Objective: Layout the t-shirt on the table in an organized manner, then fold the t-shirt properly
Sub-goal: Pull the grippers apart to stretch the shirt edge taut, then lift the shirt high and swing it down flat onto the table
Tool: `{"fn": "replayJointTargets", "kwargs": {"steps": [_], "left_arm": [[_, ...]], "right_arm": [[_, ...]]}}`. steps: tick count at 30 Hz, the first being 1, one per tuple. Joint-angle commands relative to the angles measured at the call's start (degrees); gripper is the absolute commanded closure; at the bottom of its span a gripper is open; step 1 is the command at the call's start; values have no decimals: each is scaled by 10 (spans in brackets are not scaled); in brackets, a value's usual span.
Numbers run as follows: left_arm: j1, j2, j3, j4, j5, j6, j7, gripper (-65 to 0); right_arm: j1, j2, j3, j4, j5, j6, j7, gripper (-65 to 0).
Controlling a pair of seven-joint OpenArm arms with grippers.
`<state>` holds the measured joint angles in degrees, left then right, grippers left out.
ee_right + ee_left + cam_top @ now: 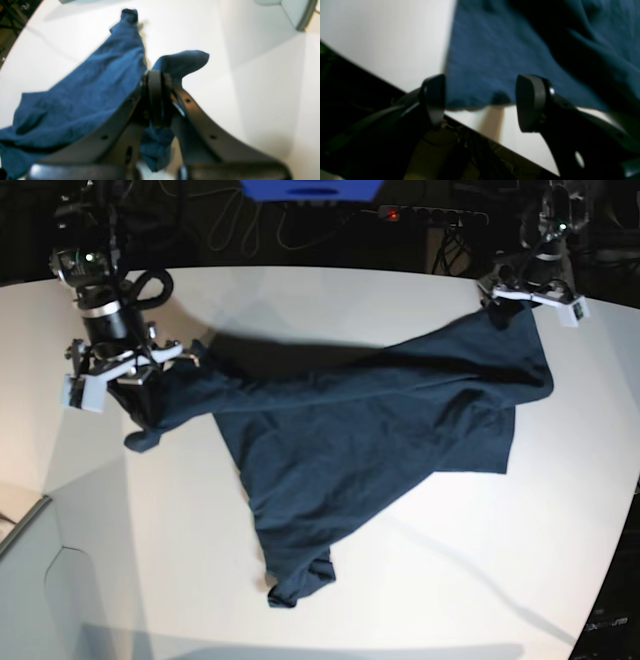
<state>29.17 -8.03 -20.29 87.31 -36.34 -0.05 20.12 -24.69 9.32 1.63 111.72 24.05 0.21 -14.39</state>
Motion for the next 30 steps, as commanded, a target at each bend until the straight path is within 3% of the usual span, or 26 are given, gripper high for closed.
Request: {"fn": "replayJointTargets", "kwargs": {"steps": [1,4,6,8,11,16,22,27,30], "left_arm": [[-3,-5,2,2,-1,-3,-7,-416],[-8,-5,6,-12,-1,-3,-7,-403],[-8,-5,6,-21,-1,-3,-7,-339],[-8,-5,2,-31,-1,-3,-11,-232],[-8,-12,0,-39,-1,-3,-10,-4],[7,-37,-3,14,-7,-3,-12,0],[10,-37,-79,181,-2,-3,-6,0],[-64,-68,-104,272,-2,-3,-6,0],[-136,-97,-101,279,-6,-3,-6,0]], "right_arm": [[3,4,2,9,1,3,16,0],[-4,4,4,9,1,3,16,0],[-6,4,5,9,1,3,16,0],[-8,5,5,9,0,3,16,0],[-9,5,6,9,0,3,16,0],[-9,8,12,12,1,3,19,0],[21,28,42,30,3,3,22,0],[82,29,62,40,3,3,24,0],[125,28,61,42,3,3,54,0]]}}
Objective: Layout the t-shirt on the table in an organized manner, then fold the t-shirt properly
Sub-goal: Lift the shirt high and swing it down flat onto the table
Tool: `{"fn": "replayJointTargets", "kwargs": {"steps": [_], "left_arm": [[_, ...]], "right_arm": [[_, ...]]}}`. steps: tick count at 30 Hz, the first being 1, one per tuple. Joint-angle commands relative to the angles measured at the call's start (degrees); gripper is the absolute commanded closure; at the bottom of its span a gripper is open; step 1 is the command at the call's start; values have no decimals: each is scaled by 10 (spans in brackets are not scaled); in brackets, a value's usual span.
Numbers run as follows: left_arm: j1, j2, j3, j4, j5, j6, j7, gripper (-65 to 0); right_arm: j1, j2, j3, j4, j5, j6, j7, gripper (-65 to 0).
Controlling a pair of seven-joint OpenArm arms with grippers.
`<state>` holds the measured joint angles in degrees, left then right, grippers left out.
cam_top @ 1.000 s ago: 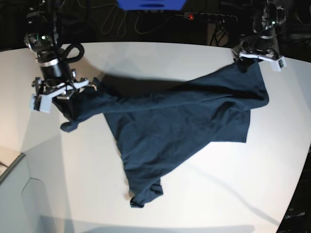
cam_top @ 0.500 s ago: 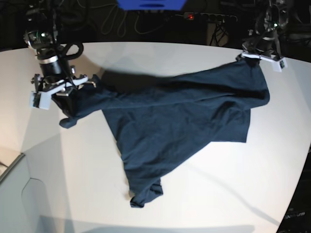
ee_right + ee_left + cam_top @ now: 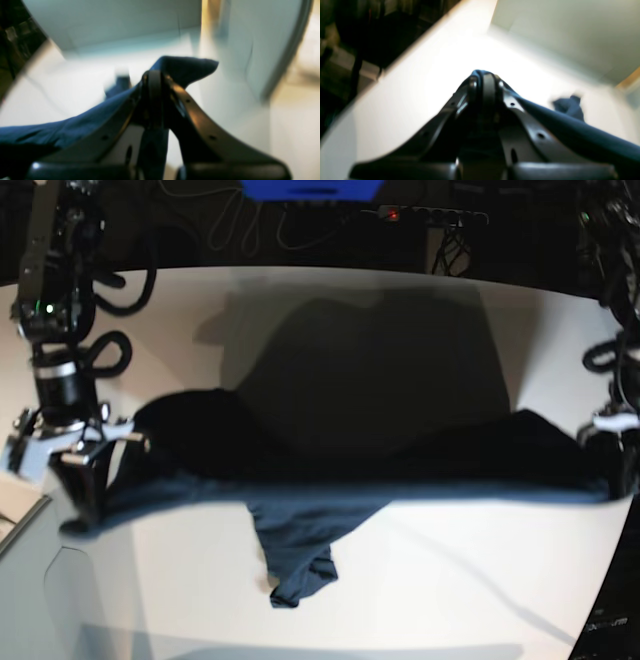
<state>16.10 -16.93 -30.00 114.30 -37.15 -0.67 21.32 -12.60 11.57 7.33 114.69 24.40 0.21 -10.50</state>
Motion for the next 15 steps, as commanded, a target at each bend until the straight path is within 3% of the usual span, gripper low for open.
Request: {"fn": "replayJointTargets", "kwargs": {"steps": [1,8,11,15], "left_arm": [[-30,-16,-4,9,2,3,-18,0],[-193,-65,-3,8,6,3,-18,0],[-243,-99,-3,8,7,4,-18,0],[-296,-142,-4,8,7,4,-18,0]], "right_arm": [[17,5,2,12,0,3,33,0],[115,-42,2,14,-2,2,178,0],[156,-65,4,14,-2,2,206,0],[206,-71,5,15,-2,2,211,0]]}}
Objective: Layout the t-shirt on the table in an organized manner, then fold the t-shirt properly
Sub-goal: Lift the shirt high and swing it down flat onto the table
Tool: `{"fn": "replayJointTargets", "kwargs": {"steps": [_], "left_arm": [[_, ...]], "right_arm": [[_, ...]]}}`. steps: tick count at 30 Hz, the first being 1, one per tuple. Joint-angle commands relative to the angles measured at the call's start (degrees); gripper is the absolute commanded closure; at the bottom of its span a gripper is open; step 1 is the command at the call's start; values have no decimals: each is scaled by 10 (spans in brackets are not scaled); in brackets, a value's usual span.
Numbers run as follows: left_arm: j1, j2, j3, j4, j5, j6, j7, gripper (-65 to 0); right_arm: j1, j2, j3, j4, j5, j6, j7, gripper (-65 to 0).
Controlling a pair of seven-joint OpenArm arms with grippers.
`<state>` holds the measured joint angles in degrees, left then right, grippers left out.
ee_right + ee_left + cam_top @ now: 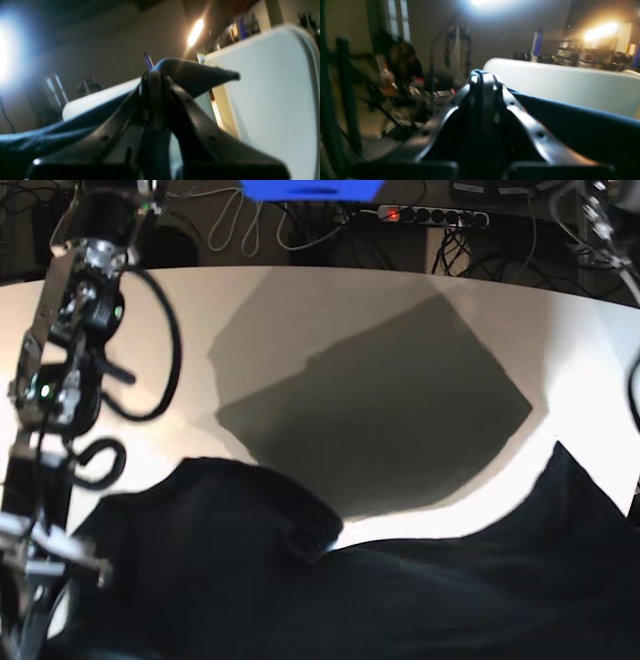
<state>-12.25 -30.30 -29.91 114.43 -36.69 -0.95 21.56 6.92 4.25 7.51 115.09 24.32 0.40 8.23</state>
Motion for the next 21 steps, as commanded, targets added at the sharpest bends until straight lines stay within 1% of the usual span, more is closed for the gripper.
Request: {"fn": "replayJointTargets", "kwargs": {"steps": [1,5,11,14,15,18,21], "left_arm": [[-22,-17,-5,7,2,6,-20,0],[-30,-34,-7,7,1,6,-20,0],[-27,-30,-6,3,2,6,-20,0],[-19,-28,-5,2,2,6,-20,0],[-9,-28,-6,2,2,6,-21,0],[12,-24,-5,2,0,6,-24,0],[17,4,-4,-17,3,6,-24,0]], "right_arm": [[22,2,4,13,-1,0,24,0],[47,-5,4,15,-1,0,24,0],[46,-4,4,14,-2,0,24,0],[42,-2,22,14,-2,0,24,0],[39,2,26,14,-2,0,24,0],[39,26,33,11,-2,0,17,0],[64,34,29,-28,-2,0,17,0]]}}
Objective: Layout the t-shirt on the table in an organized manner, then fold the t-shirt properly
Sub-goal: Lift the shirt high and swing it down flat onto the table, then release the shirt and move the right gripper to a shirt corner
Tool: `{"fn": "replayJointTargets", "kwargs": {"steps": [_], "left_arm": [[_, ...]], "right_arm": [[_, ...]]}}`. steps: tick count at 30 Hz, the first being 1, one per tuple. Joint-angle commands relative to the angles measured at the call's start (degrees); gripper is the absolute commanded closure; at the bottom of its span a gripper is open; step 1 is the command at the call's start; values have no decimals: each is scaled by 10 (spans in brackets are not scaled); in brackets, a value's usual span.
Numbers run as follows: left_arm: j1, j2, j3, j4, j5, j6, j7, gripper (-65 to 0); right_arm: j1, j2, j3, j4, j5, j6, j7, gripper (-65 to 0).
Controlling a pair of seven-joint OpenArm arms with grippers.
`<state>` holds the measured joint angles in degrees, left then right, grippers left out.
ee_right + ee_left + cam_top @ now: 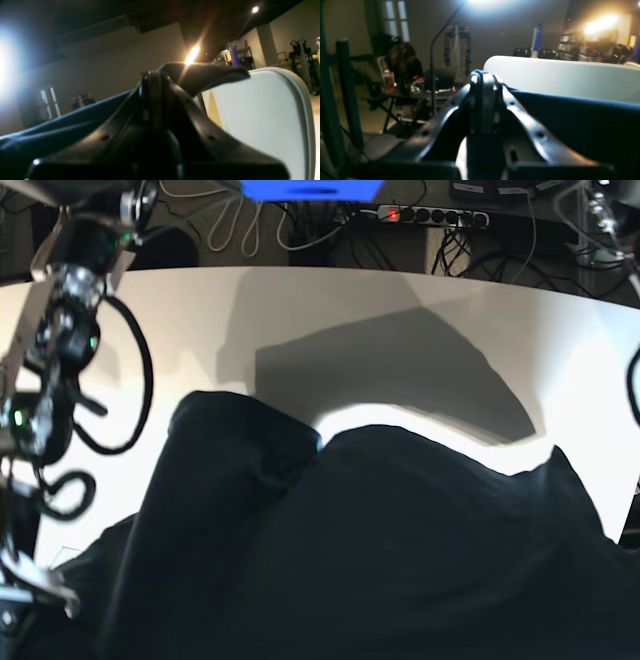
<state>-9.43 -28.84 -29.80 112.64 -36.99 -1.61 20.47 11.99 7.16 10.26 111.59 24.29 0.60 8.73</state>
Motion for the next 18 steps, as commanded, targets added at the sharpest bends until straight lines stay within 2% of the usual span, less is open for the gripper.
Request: {"fn": "replayJointTargets", "kwargs": {"steps": [1,6,12,18], "left_arm": [[-11,-1,-5,-12,6,13,-13,0],[-25,34,-1,-82,6,13,-13,0],[-64,40,51,-190,6,13,-14,0],[-125,42,160,-356,6,13,-15,-1]], "right_arm": [[24,6,0,-17,-2,-2,12,0],[89,29,-22,-155,-2,-2,12,0],[179,33,-71,-322,-2,-2,13,0],[228,31,-107,-458,-2,-2,18,0]]}}
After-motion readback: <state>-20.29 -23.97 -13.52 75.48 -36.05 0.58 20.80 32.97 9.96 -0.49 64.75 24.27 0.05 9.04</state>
